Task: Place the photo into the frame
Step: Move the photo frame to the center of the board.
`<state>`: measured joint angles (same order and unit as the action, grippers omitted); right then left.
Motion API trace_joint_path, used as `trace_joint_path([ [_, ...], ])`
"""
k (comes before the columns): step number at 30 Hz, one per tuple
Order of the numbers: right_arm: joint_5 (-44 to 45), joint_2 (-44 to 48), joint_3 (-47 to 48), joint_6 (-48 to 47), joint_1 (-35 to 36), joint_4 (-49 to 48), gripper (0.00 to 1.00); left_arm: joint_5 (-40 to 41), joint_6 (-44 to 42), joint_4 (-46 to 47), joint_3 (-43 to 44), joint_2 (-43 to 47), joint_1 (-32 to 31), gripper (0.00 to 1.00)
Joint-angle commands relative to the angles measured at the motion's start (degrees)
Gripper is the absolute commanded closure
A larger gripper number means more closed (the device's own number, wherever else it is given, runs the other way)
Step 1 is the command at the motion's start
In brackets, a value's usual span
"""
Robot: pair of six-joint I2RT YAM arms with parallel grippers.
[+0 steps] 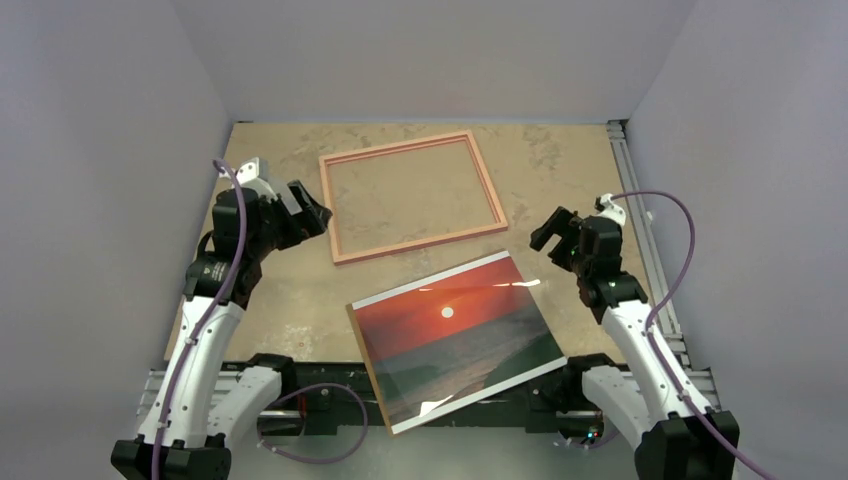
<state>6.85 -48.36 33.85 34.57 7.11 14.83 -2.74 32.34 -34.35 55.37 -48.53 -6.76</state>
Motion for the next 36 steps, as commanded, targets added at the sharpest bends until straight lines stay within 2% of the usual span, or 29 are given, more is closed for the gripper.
trace_joint_path([
  [1, -2.9, -2.7, 3.4, 0.9, 0.1, 4.7, 0.01, -9.3, -1.7, 1.4, -0.2, -0.1, 0.3, 0.00],
  [12, -6.1, -5.6, 5.9, 1.3, 0.2, 9.3, 0.01, -16.3, -6.2, -12.2, 12.6, -4.7, 0.3, 0.00],
  [17, -8.7, -8.6, 6.8, 1.4, 0.2, 10.7, 0.01, -17.8, -7.2, -12.1, 11.4, -5.0, 0.3, 0.00],
  [23, -11.8, -10.3, 6.3, 1.4, 0.2, 10.4, 0.01, -15.9, -6.1, -12.7, 8.3, -12.0, 0.3, 0.00],
  [28, -13.7, -11.0, 5.3, 1.0, 0.1, 9.8, 0.01, -9.6, -3.9, -13.8, 7.1, -20.3, 0.2, 0.02],
  [36, -17.0, -10.9, 1.8, 0.5, 0.1, 8.2, 0.02, -4.3, 2.4, -10.4, 9.8, -34.7, 0.3, 0.05],
])
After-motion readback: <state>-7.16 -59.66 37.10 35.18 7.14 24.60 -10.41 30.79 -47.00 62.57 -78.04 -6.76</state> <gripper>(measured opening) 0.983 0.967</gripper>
